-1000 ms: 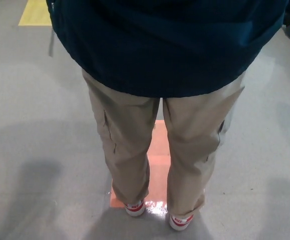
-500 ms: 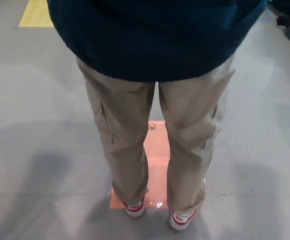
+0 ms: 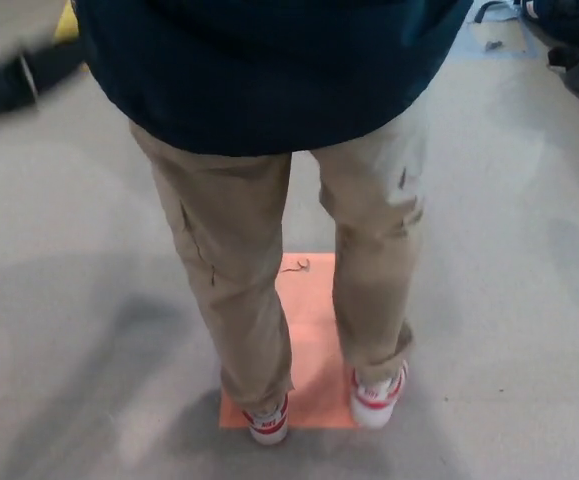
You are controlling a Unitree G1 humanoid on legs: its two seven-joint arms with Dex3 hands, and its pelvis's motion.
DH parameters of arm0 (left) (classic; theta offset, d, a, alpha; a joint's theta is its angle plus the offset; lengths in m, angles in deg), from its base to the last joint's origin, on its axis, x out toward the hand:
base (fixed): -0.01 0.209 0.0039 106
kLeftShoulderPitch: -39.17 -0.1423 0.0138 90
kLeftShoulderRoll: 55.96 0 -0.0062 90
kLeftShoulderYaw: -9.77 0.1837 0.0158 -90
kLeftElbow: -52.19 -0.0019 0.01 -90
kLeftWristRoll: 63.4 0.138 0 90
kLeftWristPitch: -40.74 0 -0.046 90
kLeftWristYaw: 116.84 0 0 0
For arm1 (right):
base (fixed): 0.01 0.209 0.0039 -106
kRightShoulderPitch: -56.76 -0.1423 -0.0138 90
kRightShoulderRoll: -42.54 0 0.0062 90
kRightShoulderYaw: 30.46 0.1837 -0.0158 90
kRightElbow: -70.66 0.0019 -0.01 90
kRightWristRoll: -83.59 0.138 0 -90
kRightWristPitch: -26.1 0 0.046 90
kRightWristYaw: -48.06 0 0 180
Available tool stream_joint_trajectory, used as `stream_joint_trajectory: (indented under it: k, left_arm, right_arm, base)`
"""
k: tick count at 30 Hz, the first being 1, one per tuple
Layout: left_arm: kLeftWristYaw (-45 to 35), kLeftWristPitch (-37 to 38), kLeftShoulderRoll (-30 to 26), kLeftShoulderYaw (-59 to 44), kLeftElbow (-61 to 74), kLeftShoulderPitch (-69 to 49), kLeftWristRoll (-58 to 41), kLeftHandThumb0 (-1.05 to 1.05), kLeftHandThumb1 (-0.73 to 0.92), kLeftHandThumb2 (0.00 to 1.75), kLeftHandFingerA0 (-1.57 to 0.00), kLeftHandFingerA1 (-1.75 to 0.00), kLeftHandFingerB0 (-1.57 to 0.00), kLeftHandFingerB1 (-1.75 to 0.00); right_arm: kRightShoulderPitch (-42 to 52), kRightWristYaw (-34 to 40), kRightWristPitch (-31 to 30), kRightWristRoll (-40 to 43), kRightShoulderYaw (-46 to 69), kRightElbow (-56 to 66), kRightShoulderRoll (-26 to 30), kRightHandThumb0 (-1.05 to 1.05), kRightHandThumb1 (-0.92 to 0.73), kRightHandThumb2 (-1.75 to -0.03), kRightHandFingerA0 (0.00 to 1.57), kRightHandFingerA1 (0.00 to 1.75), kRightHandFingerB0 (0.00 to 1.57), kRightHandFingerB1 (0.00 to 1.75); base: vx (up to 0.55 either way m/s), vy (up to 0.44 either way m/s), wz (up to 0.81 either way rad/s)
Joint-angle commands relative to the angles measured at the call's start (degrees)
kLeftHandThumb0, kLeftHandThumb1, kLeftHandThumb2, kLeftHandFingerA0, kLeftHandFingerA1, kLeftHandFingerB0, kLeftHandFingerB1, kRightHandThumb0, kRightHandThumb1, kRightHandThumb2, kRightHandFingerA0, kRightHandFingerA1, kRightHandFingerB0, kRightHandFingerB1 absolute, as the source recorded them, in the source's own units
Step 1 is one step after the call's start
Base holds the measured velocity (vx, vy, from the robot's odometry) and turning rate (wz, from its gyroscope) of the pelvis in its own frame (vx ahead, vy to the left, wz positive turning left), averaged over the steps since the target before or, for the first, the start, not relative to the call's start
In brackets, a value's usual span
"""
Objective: A person hands a coat to the robot and the robot grabs it with both hands and holds it while the person wears the coat.
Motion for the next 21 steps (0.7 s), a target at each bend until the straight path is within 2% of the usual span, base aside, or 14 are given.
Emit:
stream_joint_trajectory:
  k: [1, 5, 6, 7, 8, 9, 10, 11, 12, 13, 14, 15, 20, 21]
  left_arm:
    - [6.56, 4.3, 4.24, 0.13, 9.07, -20.83, 7.02, -1.01, 0.69, 1.02, 0.0, 0.0, 0.0, -0.01]
    - [9.51, 3.77, 5.91, 2.3, 6.46, -24.46, 10.38, -1.02, 0.7, 1.04, 0.0, 0.0, 0.0, -0.02]
    - [9.34, 4.41, 5.69, 2.73, 5.39, -25.32, 10.36, -1.04, 0.71, 1.04, 0.0, 0.0, 0.0, 0.0]
    - [9.33, 4.78, 5.85, 2.91, 4.86, -25.73, 10.07, -1.02, 0.69, 1.02, 0.0, 0.0, 0.0, -0.02]
    - [10.29, 5.86, 6.19, 3.48, 2.73, -26.44, 9.83, -1.0, 0.67, 1.01, 0.0, 0.0, 0.0, -0.05]
    - [11.77, 6.84, 6.32, 4.04, 0.49, -26.83, 10.17, -1.0, 0.67, 1.01, 0.0, 0.0, 0.0, -0.05]
    - [12.04, 7.24, 6.17, 4.31, -0.65, -27.14, 10.26, -0.99, 0.66, 1.01, 0.0, 0.0, 0.0, -0.07]
    - [12.42, 7.02, 6.25, 4.8, -1.71, -27.69, 10.91, -0.98, 0.65, 1.0, 0.0, 0.0, 0.0, -0.08]
    - [11.85, 6.54, 6.43, 5.27, -2.37, -28.39, 10.99, -1.0, 0.66, 1.02, 0.0, 0.0, 0.0, -0.09]
    - [11.0, 6.07, 6.58, 5.65, -2.71, -28.98, 10.75, -1.0, 0.66, 1.02, 0.0, 0.0, 0.0, -0.09]
    - [11.37, 6.08, 6.5, 6.06, -3.46, -29.11, 11.15, -0.89, 0.74, 0.66, 0.0, 0.0, 0.0, -0.02]
    - [11.9, 5.99, 6.37, 7.04, -5.83, -29.2, 12.05, -0.99, 0.66, 1.02, 0.0, 0.0, 0.0, -0.08]
    - [12.75, 4.75, 6.23, 10.4, -15.1, -28.48, 13.72, -0.92, 0.63, 0.96, 0.0, 0.0, 0.0, -0.11]
    - [12.33, 5.38, 6.4, 12.06, -19.84, -27.97, 13.56, -0.94, 0.65, 1.03, 0.0, -0.04, 0.0, -0.12]
  right_arm:
    - [18.75, 4.8, 4.14, -7.86, -1.45, 9.39, -5.84, -0.99, -0.8, -1.11, 0.0, 0.05, 0.0, 0.0]
    - [23.65, 6.57, 4.87, -10.42, -3.89, 7.35, -7.8, -0.95, -0.79, -1.12, 0.0, 0.07, 0.0, 0.03]
    - [24.9, 5.51, 6.17, -7.75, -4.79, 5.82, -8.23, -0.96, -0.77, -1.1, 0.0, 0.06, 0.0, 0.03]
    - [25.25, 6.23, 6.65, -8.15, -5.07, 4.92, -8.51, -0.87, -0.68, -0.91, 0.0, 0.05, 0.0, 0.01]
    - [26.13, 7.96, 7.21, -9.56, -5.89, 2.6, -9.2, -0.91, -0.73, -1.1, 0.0, 0.13, 0.0, 0.08]
    - [26.99, 8.7, 7.35, -10.22, -6.66, 0.76, -9.81, -0.91, -0.73, -1.1, 0.0, 0.13, 0.0, 0.08]
    - [27.51, 8.31, 7.11, -10.2, -7.13, -0.27, -10.04, -0.85, -0.88, -0.65, 0.0, 0.04, 0.0, 0.01]
    - [28.44, 8.36, 6.32, -11.15, -7.55, -1.34, -10.15, -0.92, -0.74, -1.11, 0.0, 0.11, 0.0, 0.08]
    - [29.24, 8.39, 6.05, -11.76, -7.92, -2.46, -10.1, -0.91, -0.71, -0.99, 0.0, 0.06, 0.0, 0.0]
    - [29.79, 8.4, 6.13, -12.04, -8.19, -3.37, -9.98, -0.91, -0.71, -0.99, 0.0, 0.06, 0.0, 0.0]
    - [30.04, 8.88, 6.61, -12.25, -8.42, -4.52, -9.88, -0.89, -0.7, -0.96, 0.0, 0.08, 0.0, 0.0]
    - [30.17, 10.07, 7.84, -12.27, -9.12, -8.27, -9.57, -0.88, -0.72, -1.06, 0.0, 0.17, 0.0, 0.09]
    - [29.09, 13.16, 7.02, -14.78, -11.51, -18.88, -9.26, -0.91, -0.77, -1.11, 0.0, 0.17, 0.0, 0.07]
    - [28.65, 13.08, 5.73, -15.16, -12.57, -22.09, -9.74, -0.9, -0.78, -1.11, 0.0, 0.15, 0.0, 0.08]
  base:
    - [0.0, 0.0, 0.0]
    - [0.0, 0.0, 0.0]
    - [0.0, 0.0, 0.0]
    - [0.0, 0.0, 0.0]
    - [0.0, 0.0, 0.0]
    - [0.0, 0.0, 0.0]
    - [0.0, 0.0, 0.0]
    - [0.0, 0.0, 0.0]
    - [0.0, 0.0, 0.0]
    - [0.0, 0.0, 0.0]
    - [0.0, 0.0, 0.0]
    - [0.0, 0.0, 0.0]
    - [0.0, 0.0, 0.0]
    - [0.0, 0.0, 0.0]
